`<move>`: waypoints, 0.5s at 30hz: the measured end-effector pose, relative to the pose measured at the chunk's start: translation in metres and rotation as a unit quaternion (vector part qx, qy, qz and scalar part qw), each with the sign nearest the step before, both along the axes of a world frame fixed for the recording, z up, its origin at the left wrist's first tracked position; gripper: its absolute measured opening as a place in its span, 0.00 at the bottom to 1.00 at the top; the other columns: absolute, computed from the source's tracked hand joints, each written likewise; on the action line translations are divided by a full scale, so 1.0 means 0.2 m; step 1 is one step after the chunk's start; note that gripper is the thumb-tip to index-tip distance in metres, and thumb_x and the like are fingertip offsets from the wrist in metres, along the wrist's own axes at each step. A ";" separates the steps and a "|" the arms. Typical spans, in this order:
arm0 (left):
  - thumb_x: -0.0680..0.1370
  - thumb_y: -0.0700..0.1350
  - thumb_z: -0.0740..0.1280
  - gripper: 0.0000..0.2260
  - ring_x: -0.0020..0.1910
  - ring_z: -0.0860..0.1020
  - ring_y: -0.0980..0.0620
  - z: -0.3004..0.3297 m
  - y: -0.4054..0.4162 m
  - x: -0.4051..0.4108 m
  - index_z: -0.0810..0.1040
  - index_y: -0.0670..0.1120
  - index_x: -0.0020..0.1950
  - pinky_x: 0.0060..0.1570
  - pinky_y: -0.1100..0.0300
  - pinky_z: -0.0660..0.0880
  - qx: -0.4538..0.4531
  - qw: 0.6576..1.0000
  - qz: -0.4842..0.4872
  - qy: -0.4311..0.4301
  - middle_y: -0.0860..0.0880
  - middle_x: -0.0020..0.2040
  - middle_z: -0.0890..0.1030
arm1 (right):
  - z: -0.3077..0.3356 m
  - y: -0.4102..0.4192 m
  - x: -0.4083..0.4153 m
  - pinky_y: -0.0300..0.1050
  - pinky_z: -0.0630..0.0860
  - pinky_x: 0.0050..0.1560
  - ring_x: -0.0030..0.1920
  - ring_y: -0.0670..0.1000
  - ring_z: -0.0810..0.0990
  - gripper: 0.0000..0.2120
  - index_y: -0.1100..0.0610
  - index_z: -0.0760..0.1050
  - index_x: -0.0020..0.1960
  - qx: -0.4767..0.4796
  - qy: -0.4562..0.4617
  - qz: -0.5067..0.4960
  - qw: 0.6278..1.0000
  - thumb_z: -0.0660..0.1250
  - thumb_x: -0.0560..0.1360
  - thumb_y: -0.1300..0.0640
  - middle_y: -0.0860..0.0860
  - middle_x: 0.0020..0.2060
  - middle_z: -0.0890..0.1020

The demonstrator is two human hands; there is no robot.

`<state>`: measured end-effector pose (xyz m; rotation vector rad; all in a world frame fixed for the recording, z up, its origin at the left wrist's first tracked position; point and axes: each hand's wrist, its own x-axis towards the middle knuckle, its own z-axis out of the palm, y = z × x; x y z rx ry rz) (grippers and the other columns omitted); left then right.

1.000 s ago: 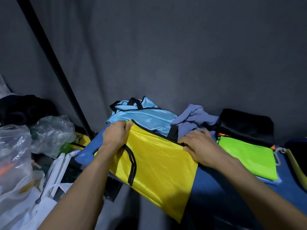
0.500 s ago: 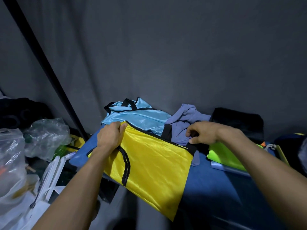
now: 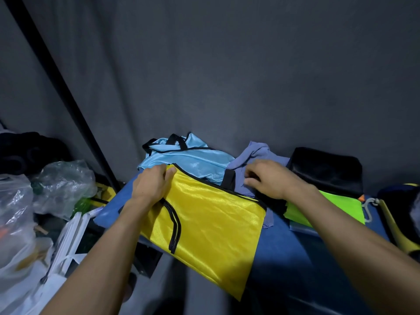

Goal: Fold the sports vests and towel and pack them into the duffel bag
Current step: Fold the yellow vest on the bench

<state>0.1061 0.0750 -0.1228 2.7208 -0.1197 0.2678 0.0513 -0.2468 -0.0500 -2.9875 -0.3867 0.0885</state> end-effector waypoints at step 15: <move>0.86 0.57 0.53 0.21 0.33 0.69 0.49 0.02 0.03 0.00 0.65 0.47 0.37 0.32 0.53 0.61 -0.055 0.998 0.005 -0.013 0.49 0.33 0.72 | -0.14 0.25 0.15 0.47 0.68 0.38 0.47 0.59 0.80 0.11 0.52 0.72 0.45 0.078 -0.052 -0.157 0.983 0.69 0.79 0.47 0.54 0.44 0.82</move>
